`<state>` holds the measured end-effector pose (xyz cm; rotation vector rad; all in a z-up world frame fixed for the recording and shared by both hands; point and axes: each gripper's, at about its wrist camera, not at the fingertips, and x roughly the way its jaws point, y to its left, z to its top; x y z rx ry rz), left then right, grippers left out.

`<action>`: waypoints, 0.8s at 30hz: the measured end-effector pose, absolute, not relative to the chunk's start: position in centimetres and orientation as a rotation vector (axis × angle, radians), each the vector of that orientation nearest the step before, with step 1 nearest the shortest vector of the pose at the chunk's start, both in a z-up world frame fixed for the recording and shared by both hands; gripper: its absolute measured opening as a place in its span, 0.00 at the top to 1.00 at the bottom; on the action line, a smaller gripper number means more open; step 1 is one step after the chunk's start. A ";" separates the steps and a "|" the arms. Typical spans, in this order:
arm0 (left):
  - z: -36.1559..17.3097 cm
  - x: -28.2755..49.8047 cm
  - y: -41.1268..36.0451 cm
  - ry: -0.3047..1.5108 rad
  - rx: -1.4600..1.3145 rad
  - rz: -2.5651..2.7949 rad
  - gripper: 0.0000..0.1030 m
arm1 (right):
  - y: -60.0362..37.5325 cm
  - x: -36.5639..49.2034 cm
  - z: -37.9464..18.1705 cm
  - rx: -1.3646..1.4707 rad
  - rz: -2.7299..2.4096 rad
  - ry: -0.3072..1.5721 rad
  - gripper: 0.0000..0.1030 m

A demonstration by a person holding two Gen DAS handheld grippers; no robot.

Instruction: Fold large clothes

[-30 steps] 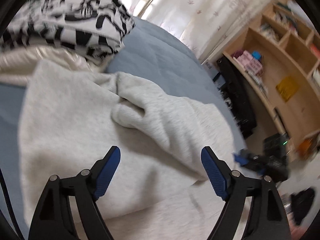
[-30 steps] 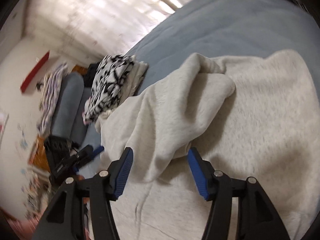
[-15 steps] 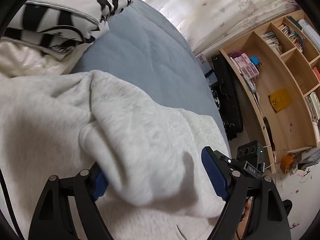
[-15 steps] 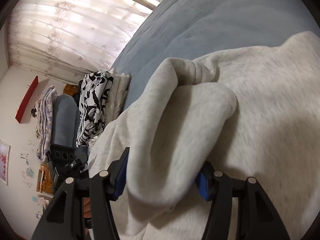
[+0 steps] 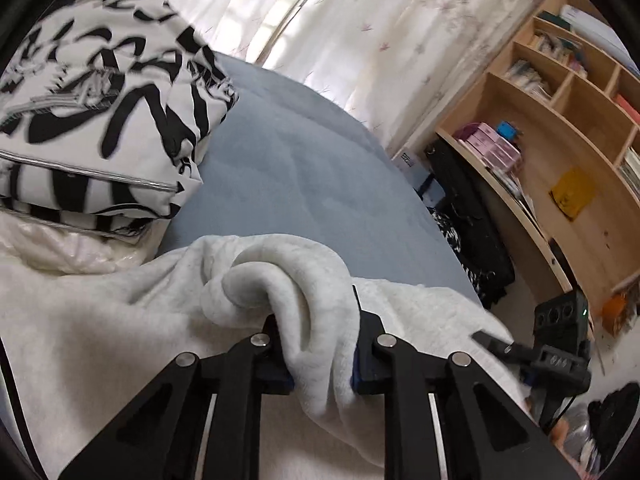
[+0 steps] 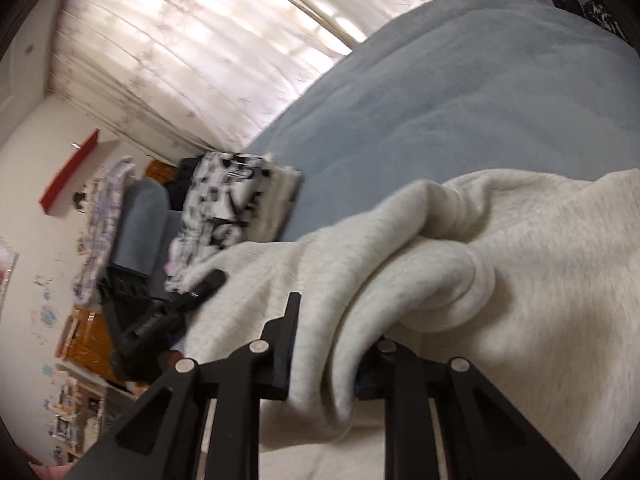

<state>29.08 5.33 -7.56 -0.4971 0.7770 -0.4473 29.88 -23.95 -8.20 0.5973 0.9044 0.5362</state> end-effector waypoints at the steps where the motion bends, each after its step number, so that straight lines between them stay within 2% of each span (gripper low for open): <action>1: -7.5 28.3 5.7 0.785 -0.491 -0.448 0.85 | -23.9 29.2 -7.7 0.594 0.550 0.900 0.82; 4: -9.2 26.3 6.2 0.863 -0.466 -0.437 0.85 | -23.7 27.5 -8.3 0.530 0.542 0.922 0.82; 8: -14.1 24.9 5.5 1.022 -0.420 -0.412 0.84 | -23.8 26.7 -13.8 0.507 0.453 1.098 0.82; 11: -14.3 24.5 5.4 1.005 -0.436 -0.399 0.83 | -24.0 25.7 -15.2 0.526 0.449 1.110 0.81; 13: -14.0 24.9 5.5 1.022 -0.443 -0.395 0.70 | -24.0 25.6 -14.6 0.523 0.452 1.103 0.78; 15: -13.7 25.3 6.4 1.037 -0.444 -0.386 0.43 | -24.4 25.6 -14.4 0.533 0.444 1.113 0.73; 17: -13.4 25.7 7.6 1.023 -0.470 -0.378 0.33 | -25.2 25.8 -14.3 0.568 0.432 1.118 0.63; 20: -13.3 27.0 9.0 1.005 -0.550 -0.372 0.29 | -27.1 26.2 -14.5 0.664 0.410 1.100 0.54; 24: -13.6 29.1 9.5 1.029 -0.562 -0.365 0.29 | -27.9 27.1 -14.9 0.732 0.395 1.077 0.53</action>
